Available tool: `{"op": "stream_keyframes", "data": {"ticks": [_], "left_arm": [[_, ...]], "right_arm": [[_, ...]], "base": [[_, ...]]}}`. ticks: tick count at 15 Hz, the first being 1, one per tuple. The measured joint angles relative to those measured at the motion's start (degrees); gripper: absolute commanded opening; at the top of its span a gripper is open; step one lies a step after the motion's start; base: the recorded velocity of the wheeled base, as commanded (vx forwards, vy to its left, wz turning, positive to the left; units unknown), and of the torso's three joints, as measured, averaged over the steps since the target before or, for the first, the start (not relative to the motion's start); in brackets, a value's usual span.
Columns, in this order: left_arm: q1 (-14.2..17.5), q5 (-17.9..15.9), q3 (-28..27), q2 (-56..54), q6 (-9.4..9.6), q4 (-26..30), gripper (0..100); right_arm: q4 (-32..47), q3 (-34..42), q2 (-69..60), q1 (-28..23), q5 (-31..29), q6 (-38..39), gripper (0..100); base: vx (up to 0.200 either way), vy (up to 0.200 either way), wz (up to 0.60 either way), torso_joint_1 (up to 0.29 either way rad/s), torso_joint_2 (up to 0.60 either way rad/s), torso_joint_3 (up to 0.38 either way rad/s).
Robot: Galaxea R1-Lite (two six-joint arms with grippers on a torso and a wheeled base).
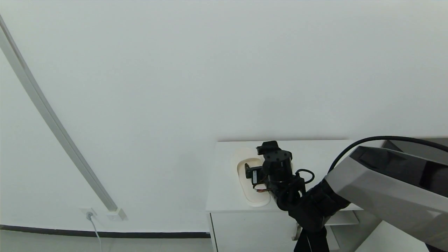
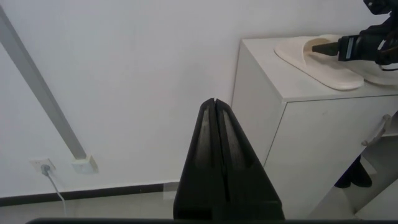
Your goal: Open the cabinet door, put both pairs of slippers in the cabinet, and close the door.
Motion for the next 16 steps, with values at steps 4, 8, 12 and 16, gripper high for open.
{"op": "stream_keyframes", "data": {"ticks": [4,8,12,16], "left_arm": [[0.00,-0.01,0.00,0.00,0.00,0.00,0],[0.00,-0.01,0.00,0.00,0.00,0.00,0],[0.00,0.00,0.00,0.00,0.00,0.00,0],[0.00,0.00,0.00,0.00,0.02,0.00,0]], "right_arm": [[-0.02,-0.88,1.32,-0.09,-0.06,0.00,0],[-0.28,-1.01,1.58,-0.09,-0.11,0.00,0],[-1.43,-0.72,1.54,-0.04,-0.09,0.00,0],[-2.51,2.79,-2.02,-0.04,2.79,-0.17,0]], "base": [[0.000,0.000,0.00,0.000,0.00,0.000],[0.000,0.000,0.00,0.000,0.00,0.000],[0.000,0.000,0.00,0.000,0.00,0.000],[0.000,0.000,0.00,0.000,0.00,0.000]]}}
